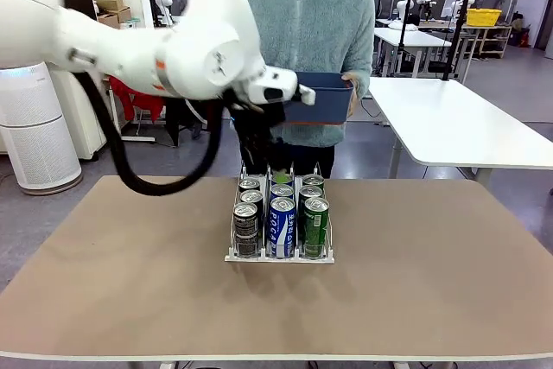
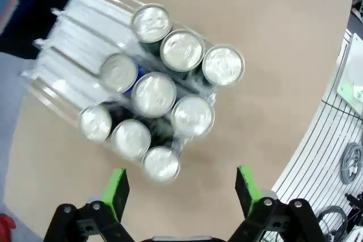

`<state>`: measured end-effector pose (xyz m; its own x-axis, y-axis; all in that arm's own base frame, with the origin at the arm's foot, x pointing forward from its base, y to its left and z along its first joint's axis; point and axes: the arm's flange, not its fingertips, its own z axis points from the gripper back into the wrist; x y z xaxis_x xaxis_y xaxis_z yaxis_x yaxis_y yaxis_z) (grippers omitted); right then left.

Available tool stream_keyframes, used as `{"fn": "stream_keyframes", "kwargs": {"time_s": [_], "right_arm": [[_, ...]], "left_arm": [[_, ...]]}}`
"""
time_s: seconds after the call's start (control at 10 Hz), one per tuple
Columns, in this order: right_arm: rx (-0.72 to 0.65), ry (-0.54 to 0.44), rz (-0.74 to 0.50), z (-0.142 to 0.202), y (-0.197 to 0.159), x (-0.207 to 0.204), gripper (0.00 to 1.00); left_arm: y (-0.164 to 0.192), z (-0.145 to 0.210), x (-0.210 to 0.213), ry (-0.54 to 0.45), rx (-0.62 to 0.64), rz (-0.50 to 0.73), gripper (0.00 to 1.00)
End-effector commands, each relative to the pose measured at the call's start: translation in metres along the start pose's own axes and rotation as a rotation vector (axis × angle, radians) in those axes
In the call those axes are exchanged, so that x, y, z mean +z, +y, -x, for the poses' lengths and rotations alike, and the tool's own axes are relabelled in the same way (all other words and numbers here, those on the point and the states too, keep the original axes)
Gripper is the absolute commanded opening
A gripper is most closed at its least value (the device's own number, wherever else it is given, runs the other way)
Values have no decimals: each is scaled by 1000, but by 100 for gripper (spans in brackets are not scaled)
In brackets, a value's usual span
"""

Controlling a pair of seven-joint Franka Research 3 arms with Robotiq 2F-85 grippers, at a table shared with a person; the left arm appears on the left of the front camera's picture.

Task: Fill the beverage cans into the dispenser.
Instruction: Place the picked Ionic drink in the line of the Automatic Can Dispenser with the same cans.

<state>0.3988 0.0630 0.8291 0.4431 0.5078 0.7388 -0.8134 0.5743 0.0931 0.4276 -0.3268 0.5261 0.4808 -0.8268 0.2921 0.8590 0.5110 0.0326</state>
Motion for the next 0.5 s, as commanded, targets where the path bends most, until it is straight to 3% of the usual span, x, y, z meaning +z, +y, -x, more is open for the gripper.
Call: {"fn": "stream_keyframes", "kwargs": {"time_s": [0.0,0.4], "right_arm": [[-1,6,-5,0,0,1,100],[-1,6,-5,0,0,1,100]], "left_arm": [[6,43,55,-11,-9,-44,100],[10,71,171,-138,21,-118,100]]}}
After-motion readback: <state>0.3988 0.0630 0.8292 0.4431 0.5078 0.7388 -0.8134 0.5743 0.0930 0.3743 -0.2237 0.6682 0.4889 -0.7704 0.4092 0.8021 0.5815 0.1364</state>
